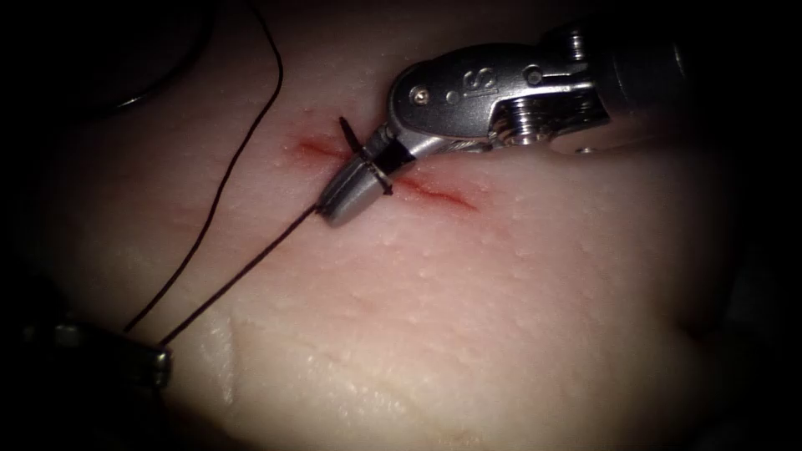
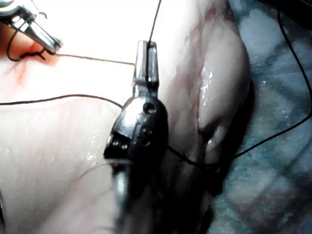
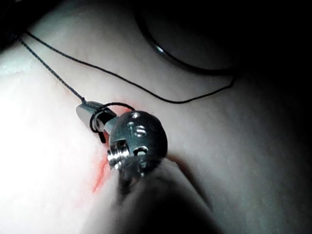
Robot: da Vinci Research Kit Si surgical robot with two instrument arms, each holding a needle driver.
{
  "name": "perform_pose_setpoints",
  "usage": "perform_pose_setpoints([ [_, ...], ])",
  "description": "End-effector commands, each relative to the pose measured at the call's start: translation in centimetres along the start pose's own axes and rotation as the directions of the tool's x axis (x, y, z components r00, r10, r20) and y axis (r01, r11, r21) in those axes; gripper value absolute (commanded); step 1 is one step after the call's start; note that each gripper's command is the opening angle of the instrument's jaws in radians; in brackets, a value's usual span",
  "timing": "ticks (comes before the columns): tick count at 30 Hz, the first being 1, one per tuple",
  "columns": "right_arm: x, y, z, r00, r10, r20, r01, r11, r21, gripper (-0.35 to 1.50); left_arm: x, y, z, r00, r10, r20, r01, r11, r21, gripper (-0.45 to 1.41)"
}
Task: Wound Closure
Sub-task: Right gripper pulls tail through loop and up to tighten while left end-effector pulls down to tighten
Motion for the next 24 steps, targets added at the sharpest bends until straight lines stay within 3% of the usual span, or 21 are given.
perform_pose_setpoints([
  [1, -0.05, 0.07, 0.04, 1.0, 0.002, 0.001, -0.002, 1.0, -0.005, -0.35, -0.01, 0.13, 0.08, 1.0, -0.004, -0.001, 0.004, 1.0, -0.004, -0.45],
  [13, -0.17, 0.22, -0.17, 1.0, 0.018, -0.001, -0.018, 0.999, -0.038, -0.35, 0.47, 0.72, 0.13, 1.0, -0.002, -0.003, 0.002, 1.0, -0.025, -0.45],
  [24, -0.26, 0.32, -0.33, 1.0, 0.029, -0.001, -0.029, 0.997, -0.071, -0.35, 0.56, 0.92, 0.07, 1.0, -0.002, 0.007, 0.003, 1.0, -0.023, -0.45],
])
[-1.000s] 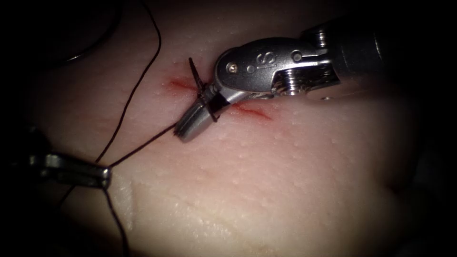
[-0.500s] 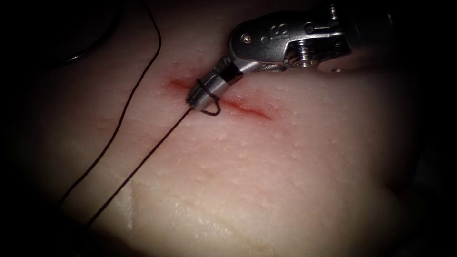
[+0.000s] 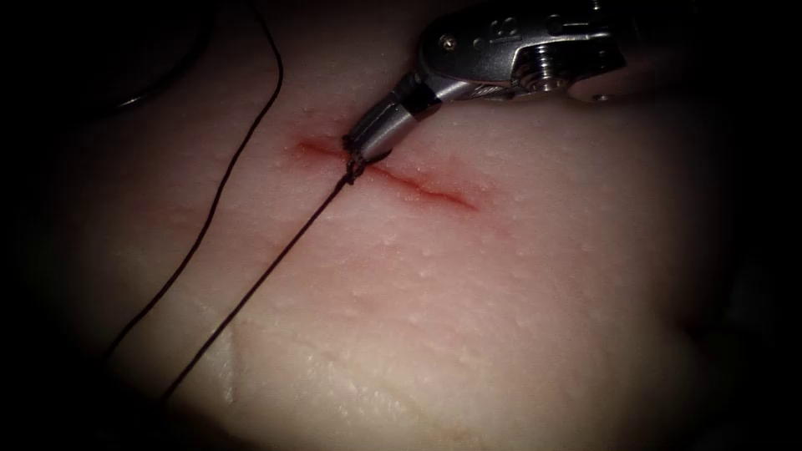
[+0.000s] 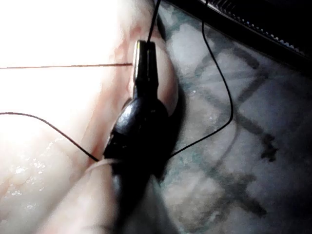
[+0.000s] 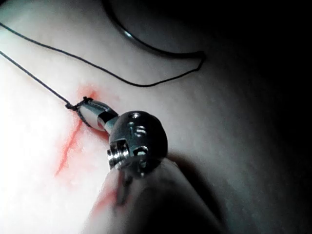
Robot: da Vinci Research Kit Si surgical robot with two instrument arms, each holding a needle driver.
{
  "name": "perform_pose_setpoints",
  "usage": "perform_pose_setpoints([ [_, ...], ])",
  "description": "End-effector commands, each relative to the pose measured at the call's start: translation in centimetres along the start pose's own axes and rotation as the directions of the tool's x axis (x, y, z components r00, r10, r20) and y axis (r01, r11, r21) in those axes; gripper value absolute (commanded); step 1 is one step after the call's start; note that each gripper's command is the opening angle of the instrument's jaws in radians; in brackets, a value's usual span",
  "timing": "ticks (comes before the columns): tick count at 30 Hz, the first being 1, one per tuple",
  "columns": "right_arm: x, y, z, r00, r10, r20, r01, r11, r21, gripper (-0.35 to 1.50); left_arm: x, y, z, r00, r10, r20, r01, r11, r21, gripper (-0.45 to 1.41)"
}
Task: Wound Closure
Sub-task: Right gripper pulls tail through loop and up to tighten while left end-effector pulls down to tighten
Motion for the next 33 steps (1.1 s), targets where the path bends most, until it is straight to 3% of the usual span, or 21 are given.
perform_pose_setpoints([
  [1, -0.04, 0.06, 0.04, 1.0, 0.001, 0.0, -0.001, 1.0, -0.005, -0.35, -0.05, 0.13, 0.07, 1.0, -0.01, -0.001, 0.01, 1.0, -0.003, -0.45],
  [13, -0.13, 0.13, -0.07, 1.0, 0.008, 0.007, -0.008, 0.999, -0.032, -0.35, -0.06, 0.65, 0.06, 0.999, -0.039, 0.018, 0.039, 0.999, -0.007, -0.45],
  [33, -0.28, 0.29, -0.28, 0.999, 0.039, 0.035, -0.034, 0.989, -0.145, -0.35, -0.01, 0.87, 0.05, 0.999, -0.047, 0.025, 0.047, 0.999, -0.007, -0.45],
])
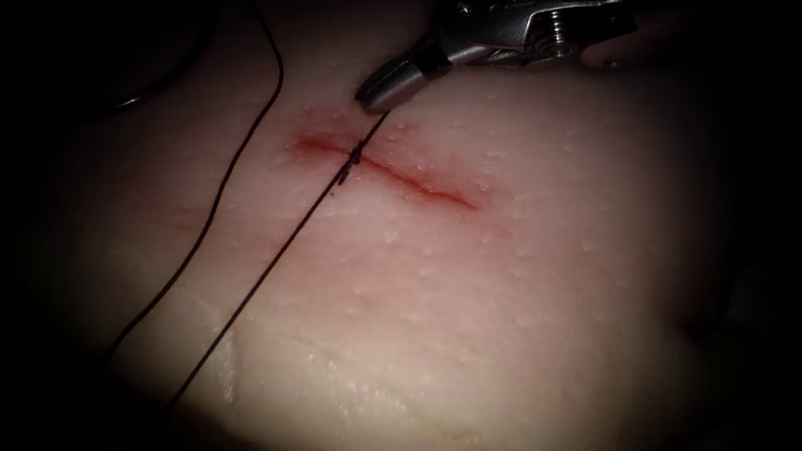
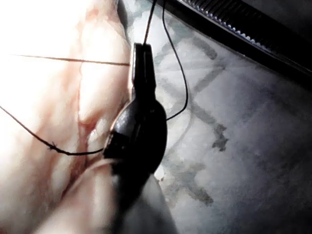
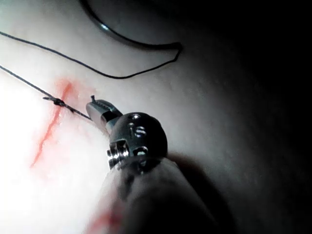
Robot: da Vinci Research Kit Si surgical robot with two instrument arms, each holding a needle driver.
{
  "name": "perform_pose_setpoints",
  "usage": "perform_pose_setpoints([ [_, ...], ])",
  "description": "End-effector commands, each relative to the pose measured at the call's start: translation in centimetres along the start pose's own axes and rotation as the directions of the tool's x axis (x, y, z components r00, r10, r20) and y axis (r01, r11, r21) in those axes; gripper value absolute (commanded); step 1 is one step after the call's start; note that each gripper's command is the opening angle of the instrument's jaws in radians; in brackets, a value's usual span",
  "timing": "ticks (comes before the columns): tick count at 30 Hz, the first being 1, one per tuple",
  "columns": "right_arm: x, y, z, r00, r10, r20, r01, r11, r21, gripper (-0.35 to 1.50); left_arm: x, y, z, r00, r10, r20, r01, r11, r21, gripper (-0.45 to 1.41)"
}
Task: Wound Closure
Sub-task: Right gripper pulls tail through loop and up to tighten while left end-effector pulls down to tighten, then left end-effector wraps suture once, counter-clockwise, around right end-effector
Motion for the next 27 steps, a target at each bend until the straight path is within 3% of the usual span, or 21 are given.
perform_pose_setpoints([
  [1, -0.04, 0.02, 0.09, 1.0, -0.002, 0.001, 0.002, 1.0, 0.003, -0.35, -0.04, 0.09, 0.08, 1.0, -0.005, -0.004, 0.005, 1.0, -0.004, -0.45],
  [13, -0.03, 0.0, 0.1, 1.0, 0.0, -0.004, 0.0, 1.0, -0.003, -0.35, -0.06, 0.1, 0.05, 1.0, -0.01, -0.001, 0.01, 1.0, -0.005, -0.45],
  [16, 0.0, -0.06, 0.13, 0.999, 0.006, -0.033, -0.006, 1.0, -0.015, -0.35, 0.04, -0.03, 0.08, 1.0, -0.028, 0.001, 0.028, 1.0, 0.011, -0.45],
  [18, 0.03, -0.1, 0.19, 0.999, 0.024, -0.039, -0.025, 0.999, -0.045, -0.35, 0.19, -0.34, 0.02, 1.0, 0.003, -0.001, -0.003, 0.998, 0.06, -0.45],
  [27, 0.15, -0.12, 0.14, 0.995, 0.064, -0.078, -0.07, 0.994, -0.079, 0.57, 0.47, -0.99, -0.02, 0.999, 0.049, 0.021, -0.051, 0.992, 0.118, -0.45],
])
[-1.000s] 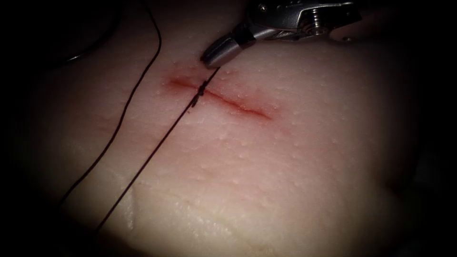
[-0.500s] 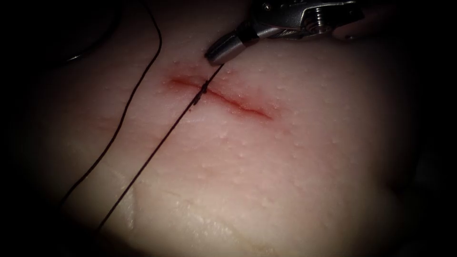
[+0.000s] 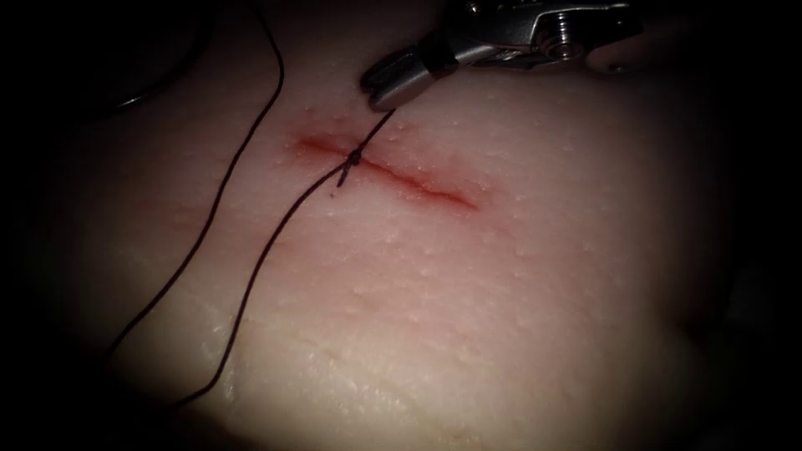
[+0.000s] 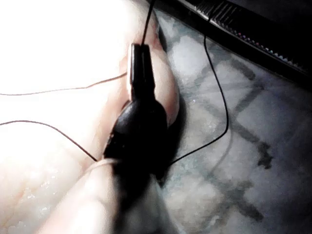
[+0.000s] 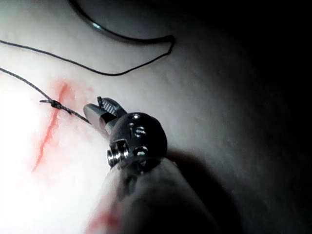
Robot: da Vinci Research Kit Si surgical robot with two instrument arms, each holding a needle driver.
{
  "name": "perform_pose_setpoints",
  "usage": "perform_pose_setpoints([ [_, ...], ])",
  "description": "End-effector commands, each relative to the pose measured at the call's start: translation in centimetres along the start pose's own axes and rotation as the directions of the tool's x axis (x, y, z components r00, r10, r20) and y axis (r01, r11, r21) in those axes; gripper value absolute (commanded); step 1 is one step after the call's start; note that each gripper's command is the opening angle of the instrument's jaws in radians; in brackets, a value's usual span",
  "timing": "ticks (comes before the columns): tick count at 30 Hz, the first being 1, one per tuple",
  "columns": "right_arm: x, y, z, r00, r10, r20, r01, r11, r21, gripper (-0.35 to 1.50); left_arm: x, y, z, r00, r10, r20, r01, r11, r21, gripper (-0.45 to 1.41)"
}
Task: Wound Closure
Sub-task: Left end-effector wraps suture once, counter-clockwise, around right end-effector
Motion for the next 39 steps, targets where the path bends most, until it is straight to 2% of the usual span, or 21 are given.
perform_pose_setpoints([
  [1, 0.04, 0.0, 0.05, 1.0, 0.011, -0.019, -0.011, 1.0, -0.007, 0.71, -0.02, -0.01, 0.12, 1.0, 0.002, 0.001, -0.002, 1.0, 0.009, -0.45],
  [3, 0.08, -0.02, 0.02, 0.999, 0.025, -0.023, -0.025, 1.0, -0.017, 0.91, 0.0, -0.1, 0.18, 1.0, 0.007, 0.005, -0.007, 1.0, 0.014, -0.45],
  [5, 0.13, -0.05, -0.01, 0.999, 0.034, -0.031, -0.034, 0.999, -0.02, 1.03, 0.01, -0.18, 0.22, 1.0, 0.019, 0.008, -0.02, 1.0, 0.017, -0.45],
  [11, 0.24, -0.12, -0.23, 0.995, 0.062, -0.079, -0.069, 0.993, -0.092, 0.98, 0.23, -0.56, 0.37, 0.997, 0.072, 0.026, -0.072, 0.997, 0.032, -0.45],
  [15, 0.22, -0.25, -0.24, 0.993, 0.052, -0.11, -0.068, 0.987, -0.142, 0.83, 0.4, -0.79, 0.53, 0.995, 0.097, 0.001, -0.097, 0.995, 0.023, -0.45],
  [18, 0.22, -0.38, -0.2, 0.994, 0.041, -0.104, -0.06, 0.981, -0.184, 0.61, 0.5, -0.97, 0.67, 0.994, 0.111, -0.021, -0.111, 0.994, 0.016, -0.45],
  [19, 0.24, -0.47, -0.16, 0.991, 0.034, -0.128, -0.061, 0.974, -0.216, 0.36, 0.53, -1.09, 0.77, 0.993, 0.115, -0.04, -0.115, 0.993, 0.013, -0.45],
  [20, 0.25, -0.51, -0.15, 0.989, 0.035, -0.144, -0.068, 0.971, -0.231, 0.24, 0.54, -1.14, 0.81, 0.992, 0.119, -0.043, -0.118, 0.993, 0.015, -0.45],
  [22, 0.28, -0.6, -0.11, 0.986, 0.031, -0.165, -0.075, 0.961, -0.265, 0.14, 0.53, -1.23, 0.88, 0.991, 0.122, -0.047, -0.121, 0.992, 0.02, -0.45],
  [24, 0.29, -0.66, -0.08, 0.979, 0.036, -0.199, -0.092, 0.955, -0.282, -0.21, 0.49, -1.34, 0.95, 0.991, 0.119, -0.057, -0.118, 0.993, 0.02, -0.45],
  [25, 0.3, -0.7, -0.05, 0.977, 0.034, -0.208, -0.096, 0.951, -0.295, -0.31, 0.47, -1.39, 0.98, 0.991, 0.118, -0.059, -0.117, 0.993, 0.022, -0.45],
  [29, 0.3, -0.8, 0.07, 0.963, 0.009, -0.27, -0.111, 0.925, -0.365, -0.35, 0.3, -1.6, 1.05, 0.99, 0.118, -0.078, -0.117, 0.993, 0.019, -0.45],
  [31, 0.27, -0.85, 0.19, 0.961, -0.021, -0.275, -0.094, 0.912, -0.399, -0.35, 0.2, -1.69, 1.03, 0.988, 0.12, -0.096, -0.12, 0.993, 0.01, -0.45],
  [39, 0.24, -1.02, 0.53, 0.954, -0.081, -0.288, -0.047, 0.911, -0.41, -0.35, -0.13, -1.98, 0.99, 0.987, 0.109, -0.116, -0.11, 0.994, -0.001, -0.45],
])
